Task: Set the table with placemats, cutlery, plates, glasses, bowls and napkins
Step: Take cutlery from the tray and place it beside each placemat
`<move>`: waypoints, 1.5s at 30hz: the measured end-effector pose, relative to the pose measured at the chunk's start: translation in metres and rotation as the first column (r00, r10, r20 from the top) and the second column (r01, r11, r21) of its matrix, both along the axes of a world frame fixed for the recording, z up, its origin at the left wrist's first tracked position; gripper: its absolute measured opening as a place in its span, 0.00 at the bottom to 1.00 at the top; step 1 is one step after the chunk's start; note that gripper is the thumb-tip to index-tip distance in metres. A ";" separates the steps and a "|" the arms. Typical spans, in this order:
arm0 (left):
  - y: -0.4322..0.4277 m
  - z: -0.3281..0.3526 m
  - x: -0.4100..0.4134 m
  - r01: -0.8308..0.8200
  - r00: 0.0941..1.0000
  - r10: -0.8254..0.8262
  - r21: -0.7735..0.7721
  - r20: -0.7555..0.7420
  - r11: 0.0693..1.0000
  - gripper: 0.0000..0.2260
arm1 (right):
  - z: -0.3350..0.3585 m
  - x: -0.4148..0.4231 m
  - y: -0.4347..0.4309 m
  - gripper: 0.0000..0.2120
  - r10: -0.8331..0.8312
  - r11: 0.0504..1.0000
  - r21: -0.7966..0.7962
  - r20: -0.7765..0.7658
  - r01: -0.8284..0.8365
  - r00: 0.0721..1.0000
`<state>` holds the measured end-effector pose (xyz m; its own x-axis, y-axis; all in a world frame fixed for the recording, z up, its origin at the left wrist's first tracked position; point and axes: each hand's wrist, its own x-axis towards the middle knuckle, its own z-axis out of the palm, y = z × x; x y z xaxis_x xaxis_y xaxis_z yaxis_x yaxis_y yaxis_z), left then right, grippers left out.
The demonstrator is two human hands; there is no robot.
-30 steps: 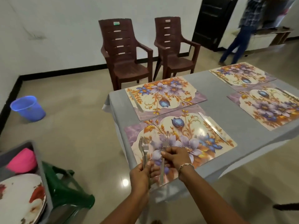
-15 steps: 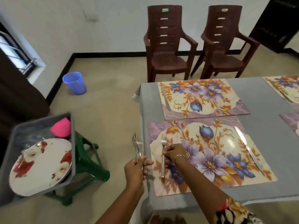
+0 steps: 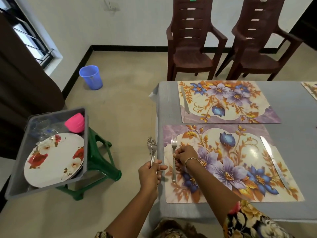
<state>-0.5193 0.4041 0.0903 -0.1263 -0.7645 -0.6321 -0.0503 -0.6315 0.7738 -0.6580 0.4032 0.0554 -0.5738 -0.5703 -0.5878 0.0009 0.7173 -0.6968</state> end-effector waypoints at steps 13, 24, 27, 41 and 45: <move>-0.001 -0.008 0.002 -0.009 1.000 0.009 0.017 0.009 1.000 0.10 | -0.003 0.004 -0.005 0.06 0.179 0.976 0.169 -0.274 -0.136 0.945; -0.006 -0.004 0.006 -0.005 1.000 0.004 0.024 0.014 1.000 0.09 | -0.001 0.014 -0.009 0.13 0.317 0.934 0.298 -0.442 -0.196 0.839; -0.006 -0.005 0.006 0.000 1.000 0.000 0.030 0.012 1.000 0.10 | -0.001 0.022 -0.003 0.18 0.400 0.911 0.302 -0.473 -0.282 0.785; -0.005 -0.011 0.002 0.003 1.000 -0.003 0.032 0.015 0.999 0.09 | 0.012 0.026 -0.017 0.13 0.614 0.789 0.461 -0.570 -0.406 0.547; -0.005 -0.012 0.002 -0.010 1.000 0.010 0.029 0.001 1.000 0.10 | 0.012 0.019 -0.017 0.14 0.548 0.835 0.413 -0.574 -0.363 0.608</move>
<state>-0.5171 0.3987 0.0788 -0.1181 -0.7468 -0.6545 -0.0450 -0.6544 0.7548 -0.6385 0.3865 0.0671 -0.5566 -0.7660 -0.3216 -0.7519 0.6291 -0.1971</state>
